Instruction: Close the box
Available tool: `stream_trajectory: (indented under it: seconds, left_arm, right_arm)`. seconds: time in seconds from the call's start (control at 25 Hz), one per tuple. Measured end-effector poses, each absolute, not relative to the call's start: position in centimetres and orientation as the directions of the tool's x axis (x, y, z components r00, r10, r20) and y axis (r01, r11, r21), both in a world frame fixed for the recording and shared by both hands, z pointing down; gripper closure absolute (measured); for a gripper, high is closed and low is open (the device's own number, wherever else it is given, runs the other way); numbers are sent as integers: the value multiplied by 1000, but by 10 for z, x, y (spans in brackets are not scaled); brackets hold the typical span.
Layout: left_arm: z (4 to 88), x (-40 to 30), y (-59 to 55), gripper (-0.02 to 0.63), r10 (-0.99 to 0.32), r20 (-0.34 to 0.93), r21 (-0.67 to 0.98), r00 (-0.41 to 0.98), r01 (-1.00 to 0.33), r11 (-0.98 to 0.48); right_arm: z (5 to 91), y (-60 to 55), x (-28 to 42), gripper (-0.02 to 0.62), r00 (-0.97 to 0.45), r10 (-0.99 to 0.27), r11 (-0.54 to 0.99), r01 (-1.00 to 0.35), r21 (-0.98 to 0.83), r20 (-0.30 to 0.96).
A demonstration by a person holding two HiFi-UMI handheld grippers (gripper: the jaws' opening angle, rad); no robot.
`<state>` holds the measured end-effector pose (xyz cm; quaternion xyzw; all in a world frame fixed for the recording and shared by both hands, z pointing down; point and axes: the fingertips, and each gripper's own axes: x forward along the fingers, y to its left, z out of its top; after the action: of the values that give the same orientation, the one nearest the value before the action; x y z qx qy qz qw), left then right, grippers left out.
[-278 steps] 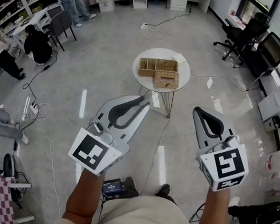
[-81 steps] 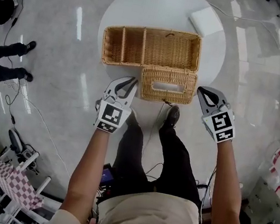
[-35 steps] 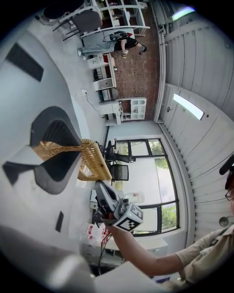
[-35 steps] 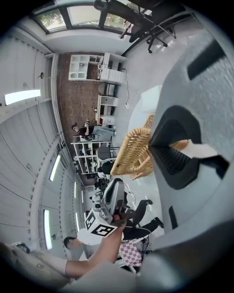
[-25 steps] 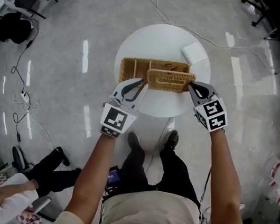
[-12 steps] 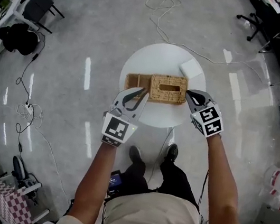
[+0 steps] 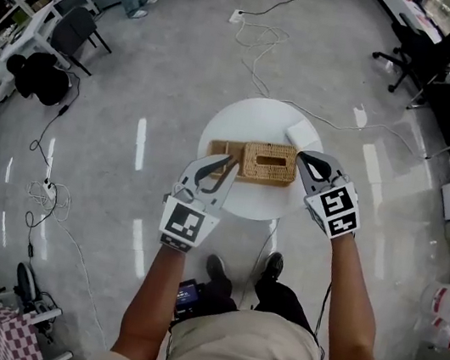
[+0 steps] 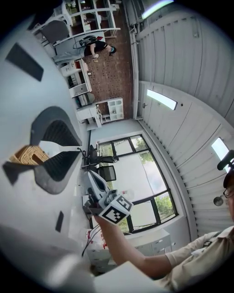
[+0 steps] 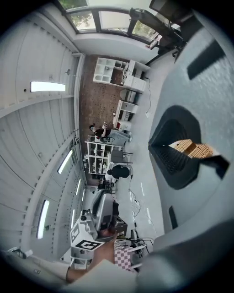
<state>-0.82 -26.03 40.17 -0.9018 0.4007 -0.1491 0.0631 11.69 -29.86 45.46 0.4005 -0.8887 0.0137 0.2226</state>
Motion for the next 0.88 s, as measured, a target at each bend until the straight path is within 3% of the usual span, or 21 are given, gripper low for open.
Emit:
stream_trajectory:
  seconds: [0.44, 0.88]
  left_arm:
    - [316, -29, -242, 572, -761, 145, -212, 632, -732, -648]
    - [226, -64, -204, 572, -760, 63, -230, 647, -731, -642]
  right_arm:
    - [309, -270, 100, 601, -619, -754, 657, -719, 229, 220]
    - [205, -231, 45, 603, -701, -697, 713, -654, 254, 153]
